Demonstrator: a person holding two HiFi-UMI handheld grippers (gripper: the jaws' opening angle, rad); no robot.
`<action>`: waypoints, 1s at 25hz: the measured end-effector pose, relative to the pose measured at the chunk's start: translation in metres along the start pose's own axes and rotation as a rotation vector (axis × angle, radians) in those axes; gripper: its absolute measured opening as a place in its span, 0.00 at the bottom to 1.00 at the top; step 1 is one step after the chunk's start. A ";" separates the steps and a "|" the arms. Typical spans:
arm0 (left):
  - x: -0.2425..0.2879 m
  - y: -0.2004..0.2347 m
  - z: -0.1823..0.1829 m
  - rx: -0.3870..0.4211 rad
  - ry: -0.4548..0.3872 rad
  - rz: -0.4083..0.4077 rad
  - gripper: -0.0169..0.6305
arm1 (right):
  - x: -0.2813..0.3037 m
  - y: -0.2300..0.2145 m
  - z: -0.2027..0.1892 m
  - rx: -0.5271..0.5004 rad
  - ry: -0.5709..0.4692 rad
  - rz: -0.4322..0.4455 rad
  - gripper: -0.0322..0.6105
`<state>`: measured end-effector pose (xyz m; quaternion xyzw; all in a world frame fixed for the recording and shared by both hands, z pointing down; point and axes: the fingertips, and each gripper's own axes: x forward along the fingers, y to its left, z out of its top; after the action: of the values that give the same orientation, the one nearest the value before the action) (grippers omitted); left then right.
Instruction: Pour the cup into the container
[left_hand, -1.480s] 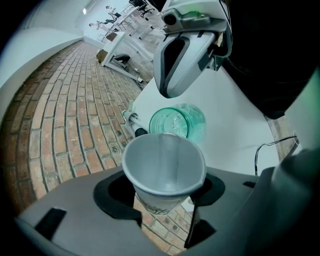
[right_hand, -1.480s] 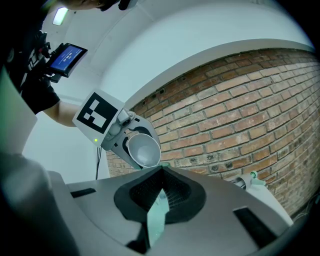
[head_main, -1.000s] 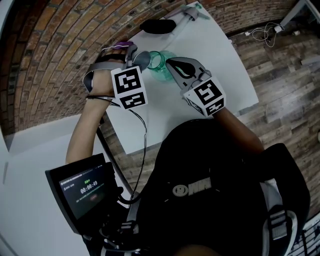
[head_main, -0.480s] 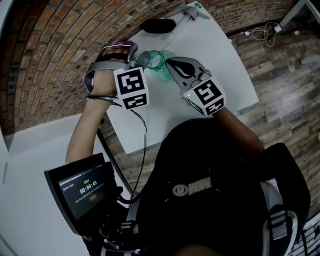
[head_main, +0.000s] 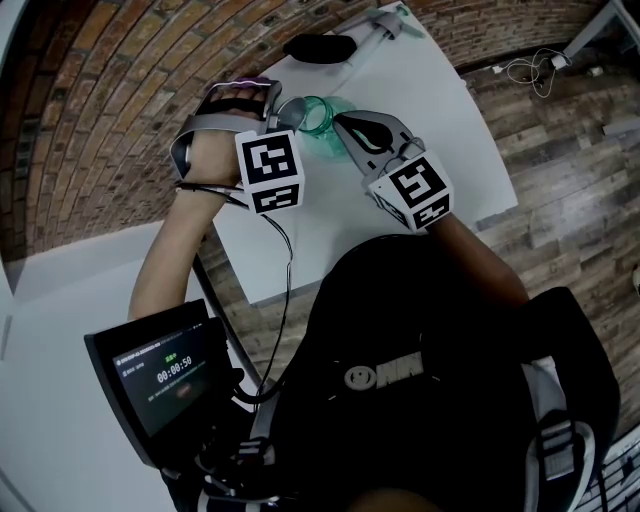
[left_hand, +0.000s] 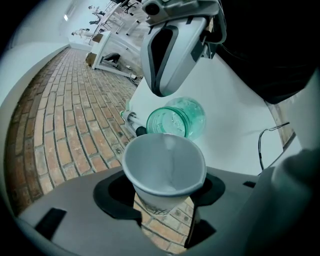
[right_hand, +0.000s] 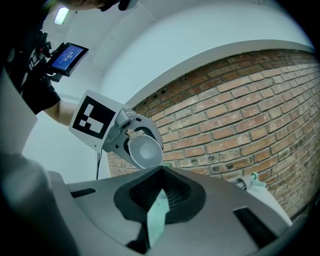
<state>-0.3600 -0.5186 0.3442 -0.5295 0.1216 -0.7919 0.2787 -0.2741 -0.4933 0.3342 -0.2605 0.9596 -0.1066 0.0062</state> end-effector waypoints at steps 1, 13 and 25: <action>0.000 0.000 0.000 0.004 0.003 0.002 0.47 | 0.000 0.000 0.000 -0.001 -0.001 0.001 0.04; -0.001 0.002 0.000 0.116 0.056 0.051 0.47 | -0.001 0.000 0.001 -0.002 -0.005 -0.005 0.04; 0.001 0.019 0.001 0.309 0.159 0.239 0.47 | -0.002 -0.002 0.005 -0.004 -0.015 -0.014 0.04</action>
<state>-0.3539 -0.5345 0.3365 -0.3981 0.0823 -0.8019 0.4379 -0.2710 -0.4947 0.3299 -0.2679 0.9579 -0.1026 0.0122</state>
